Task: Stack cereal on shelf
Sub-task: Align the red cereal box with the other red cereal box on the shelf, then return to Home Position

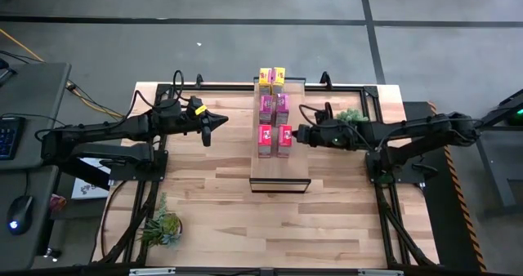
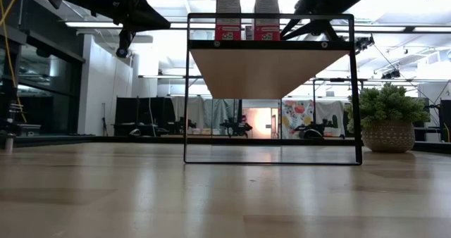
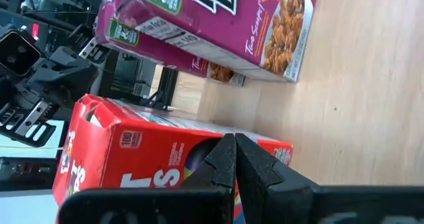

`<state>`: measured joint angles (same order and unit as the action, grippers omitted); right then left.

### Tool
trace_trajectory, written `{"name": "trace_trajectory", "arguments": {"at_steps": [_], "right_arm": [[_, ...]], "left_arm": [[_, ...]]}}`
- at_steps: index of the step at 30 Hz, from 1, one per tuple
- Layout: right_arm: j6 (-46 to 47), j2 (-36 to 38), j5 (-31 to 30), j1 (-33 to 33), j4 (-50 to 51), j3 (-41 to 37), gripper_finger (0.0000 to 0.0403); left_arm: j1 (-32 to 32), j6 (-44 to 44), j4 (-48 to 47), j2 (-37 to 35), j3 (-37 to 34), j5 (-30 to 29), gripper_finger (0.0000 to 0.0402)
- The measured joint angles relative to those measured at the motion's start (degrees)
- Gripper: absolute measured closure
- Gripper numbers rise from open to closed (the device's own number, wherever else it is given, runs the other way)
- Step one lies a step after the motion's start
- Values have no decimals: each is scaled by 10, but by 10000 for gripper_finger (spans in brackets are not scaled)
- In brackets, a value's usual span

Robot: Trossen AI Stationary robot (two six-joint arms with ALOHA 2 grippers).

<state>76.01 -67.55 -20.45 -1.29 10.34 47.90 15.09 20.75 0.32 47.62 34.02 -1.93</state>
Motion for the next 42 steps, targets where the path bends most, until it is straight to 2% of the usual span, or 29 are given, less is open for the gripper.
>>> {"name": "trace_trajectory", "arguments": {"at_steps": [8, 17, 24, 27, 29, 32, 39, 42], "right_arm": [[-31, 0, 35, 16, -19, 0, 403], [-70, 15, 38, 35, 7, 0, 403], [-106, 63, 18, 44, 72, 0, 403], [-151, 74, 14, 43, 78, 0, 403], [-176, 76, 34, 41, 79, 0, 403], [-209, 80, 71, 41, 78, 0, 403], [-296, 81, 91, 32, 77, 0, 403], [-299, 81, 100, 31, 77, 0, 403]], "left_arm": [[0, 0, 0, 0, 0, -2, 401], [0, 1, -2, -2, 1, 4, 401], [0, -77, -20, -48, 52, 135, 401], [-8, -87, -31, -74, 73, 167, 401], [-20, -72, -30, -100, 73, 169, 401], [-58, -38, -32, -145, 44, 136, 401], [-203, -27, 28, -271, -84, -28, 401], [-231, -54, 38, -320, -123, -44, 401]]}}
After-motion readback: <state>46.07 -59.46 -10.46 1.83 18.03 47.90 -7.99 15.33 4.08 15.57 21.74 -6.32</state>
